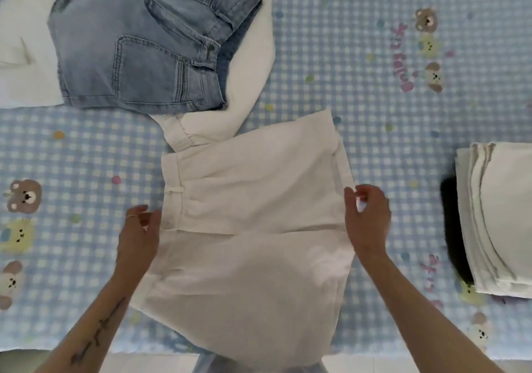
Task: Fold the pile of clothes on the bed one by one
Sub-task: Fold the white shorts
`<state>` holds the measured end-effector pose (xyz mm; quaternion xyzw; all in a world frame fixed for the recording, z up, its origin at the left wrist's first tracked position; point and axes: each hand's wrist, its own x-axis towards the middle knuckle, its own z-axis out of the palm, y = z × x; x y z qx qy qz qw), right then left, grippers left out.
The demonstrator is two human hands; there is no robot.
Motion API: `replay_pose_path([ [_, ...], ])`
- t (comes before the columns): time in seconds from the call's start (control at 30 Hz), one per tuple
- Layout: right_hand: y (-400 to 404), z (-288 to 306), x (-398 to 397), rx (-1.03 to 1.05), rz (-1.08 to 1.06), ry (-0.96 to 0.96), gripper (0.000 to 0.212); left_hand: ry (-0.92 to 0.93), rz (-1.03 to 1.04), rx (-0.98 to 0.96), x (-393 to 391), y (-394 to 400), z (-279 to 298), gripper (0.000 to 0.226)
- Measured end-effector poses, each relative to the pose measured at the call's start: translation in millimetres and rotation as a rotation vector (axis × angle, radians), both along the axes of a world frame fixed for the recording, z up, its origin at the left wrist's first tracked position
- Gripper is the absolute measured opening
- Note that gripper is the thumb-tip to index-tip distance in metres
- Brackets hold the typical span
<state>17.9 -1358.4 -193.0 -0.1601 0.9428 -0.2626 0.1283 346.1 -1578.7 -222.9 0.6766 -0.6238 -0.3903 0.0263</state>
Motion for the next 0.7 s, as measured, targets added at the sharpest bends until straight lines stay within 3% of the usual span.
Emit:
replay_pose_path([
  [0.1, -63, -20, -38, 0.135, 0.086, -0.043, 0.044, 0.154, 0.079, 0.061, -58, -48, -20, 0.051],
  [0.2, -98, -43, -51, 0.269, 0.031, -0.295, 0.061, 0.151, 0.038, 0.067, -87, -81, -33, 0.045],
  [0.27, -98, -51, -51, 0.235, 0.048, -0.412, 0.05, 0.115, 0.019, 0.074, -88, -90, -37, 0.037],
  [0.37, -72, -52, -60, 0.214, 0.086, -0.323, 0.018, 0.166, 0.032, 0.08, -80, -93, -40, 0.029],
  [0.43, -55, -45, -62, 0.137, -0.051, -0.317, 0.022, 0.241, 0.097, 0.111, -77, -93, -39, 0.026],
  [0.53, -48, -40, -54, 0.2, -0.058, -0.577, 0.041, 0.278, 0.129, 0.133, -73, -91, -39, 0.019],
  [0.63, -36, -39, -52, 0.352, 0.163, -0.616, 0.022, 0.288, 0.216, 0.104, -72, -88, -42, 0.019],
  [0.7, -18, -35, -58, 0.295, 0.114, -0.667, 0.018, 0.265, 0.264, 0.085, -74, -88, -43, 0.02],
])
